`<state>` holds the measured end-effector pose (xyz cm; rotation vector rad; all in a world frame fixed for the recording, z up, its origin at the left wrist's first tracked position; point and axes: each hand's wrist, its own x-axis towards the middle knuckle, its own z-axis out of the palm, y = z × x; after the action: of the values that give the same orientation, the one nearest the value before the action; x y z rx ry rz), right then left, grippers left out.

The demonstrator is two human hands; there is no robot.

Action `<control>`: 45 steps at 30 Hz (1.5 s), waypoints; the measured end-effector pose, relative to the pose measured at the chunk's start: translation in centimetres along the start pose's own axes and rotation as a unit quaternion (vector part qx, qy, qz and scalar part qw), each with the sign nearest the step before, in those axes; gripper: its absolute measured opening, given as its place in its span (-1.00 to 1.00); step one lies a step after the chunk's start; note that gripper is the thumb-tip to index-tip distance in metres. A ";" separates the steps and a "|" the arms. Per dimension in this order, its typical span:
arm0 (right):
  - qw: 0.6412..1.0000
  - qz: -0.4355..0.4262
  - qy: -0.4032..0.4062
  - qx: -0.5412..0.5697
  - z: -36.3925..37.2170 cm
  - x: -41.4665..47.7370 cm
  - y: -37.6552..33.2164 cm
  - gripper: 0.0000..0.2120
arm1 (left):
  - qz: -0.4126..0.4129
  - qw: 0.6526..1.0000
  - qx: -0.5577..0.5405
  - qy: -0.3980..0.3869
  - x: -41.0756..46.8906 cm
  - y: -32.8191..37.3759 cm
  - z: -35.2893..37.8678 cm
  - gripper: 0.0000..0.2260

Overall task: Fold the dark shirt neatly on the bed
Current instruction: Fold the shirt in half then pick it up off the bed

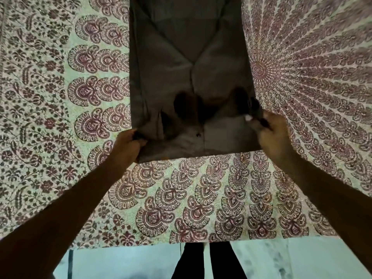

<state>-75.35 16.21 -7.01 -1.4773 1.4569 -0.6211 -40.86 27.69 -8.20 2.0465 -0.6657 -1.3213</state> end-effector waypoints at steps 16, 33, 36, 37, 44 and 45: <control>0.992 0.107 0.059 -0.033 0.7 6.6 1.8 -0.64 | 0.026 0.982 0.054 0.180 3.0 1.0 0.9 -0.69; 0.935 -0.067 0.143 -0.316 2.5 6.7 -1.8 -0.57 | 0.247 0.827 0.417 0.285 4.3 3.2 2.0 -0.59; 0.875 -0.256 0.024 -0.410 4.8 5.7 -1.5 -0.48 | 0.348 0.788 0.485 0.152 5.8 2.6 1.8 -0.45; 0.854 -0.286 -0.042 -0.433 5.7 5.8 -1.0 -0.43 | 0.349 0.778 0.511 0.113 6.5 2.3 1.9 -0.40; 0.808 -0.218 -0.160 -0.524 7.2 8.7 -0.4 -0.25 | 0.321 0.773 0.542 0.069 8.7 1.4 2.3 -0.29; 0.807 -0.209 -0.161 -0.529 7.2 8.9 -0.8 -0.25 | 0.321 0.773 0.543 0.070 8.6 1.4 2.4 -0.29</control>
<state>-67.28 9.54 -11.71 -2.6541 1.2173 0.3214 -39.93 20.30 -13.25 2.2576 -2.1828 -0.3082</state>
